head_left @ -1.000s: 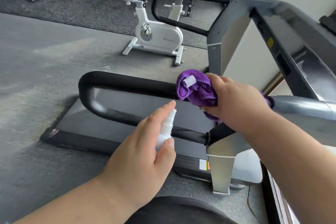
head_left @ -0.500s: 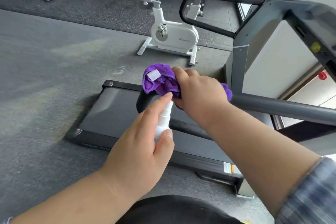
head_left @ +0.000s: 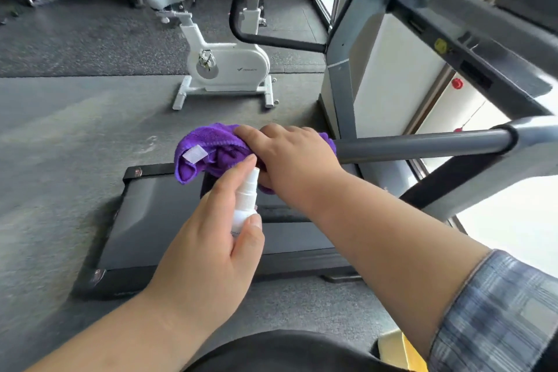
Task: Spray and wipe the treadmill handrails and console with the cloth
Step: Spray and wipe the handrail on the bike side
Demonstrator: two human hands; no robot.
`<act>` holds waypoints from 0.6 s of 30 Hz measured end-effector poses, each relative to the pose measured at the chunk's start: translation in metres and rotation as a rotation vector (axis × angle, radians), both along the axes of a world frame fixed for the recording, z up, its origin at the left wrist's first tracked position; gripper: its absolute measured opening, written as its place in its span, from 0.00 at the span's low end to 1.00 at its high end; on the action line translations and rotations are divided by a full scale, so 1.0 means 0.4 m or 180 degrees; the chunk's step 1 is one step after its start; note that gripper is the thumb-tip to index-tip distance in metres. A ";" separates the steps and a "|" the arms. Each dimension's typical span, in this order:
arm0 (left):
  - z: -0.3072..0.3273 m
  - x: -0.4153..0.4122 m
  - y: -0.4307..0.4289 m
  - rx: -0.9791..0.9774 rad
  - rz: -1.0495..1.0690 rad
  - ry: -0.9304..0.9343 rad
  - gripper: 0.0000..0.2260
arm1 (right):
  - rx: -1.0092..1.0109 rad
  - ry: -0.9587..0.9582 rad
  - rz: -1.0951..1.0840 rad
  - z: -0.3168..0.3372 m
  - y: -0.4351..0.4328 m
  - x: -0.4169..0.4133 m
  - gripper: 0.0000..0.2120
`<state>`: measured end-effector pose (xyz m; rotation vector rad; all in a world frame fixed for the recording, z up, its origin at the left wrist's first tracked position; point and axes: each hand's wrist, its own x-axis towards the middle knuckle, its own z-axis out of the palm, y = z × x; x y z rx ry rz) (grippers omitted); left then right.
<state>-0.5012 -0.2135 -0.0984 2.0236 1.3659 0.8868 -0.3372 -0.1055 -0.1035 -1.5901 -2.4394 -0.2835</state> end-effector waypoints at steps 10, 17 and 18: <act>0.012 0.181 0.003 0.0036 -0.0271 0.0051 0.27 | 0.0271 0.0264 -0.0560 -0.015 -0.070 0.351 0.29; 0.030 0.338 0.021 0.0175 -0.0157 0.0158 0.25 | 0.0651 0.0759 -0.0823 -0.023 -0.128 0.628 0.21; 0.036 0.353 0.027 0.0231 -0.0104 0.0159 0.24 | 0.0714 0.0770 -0.0806 -0.027 -0.129 0.653 0.18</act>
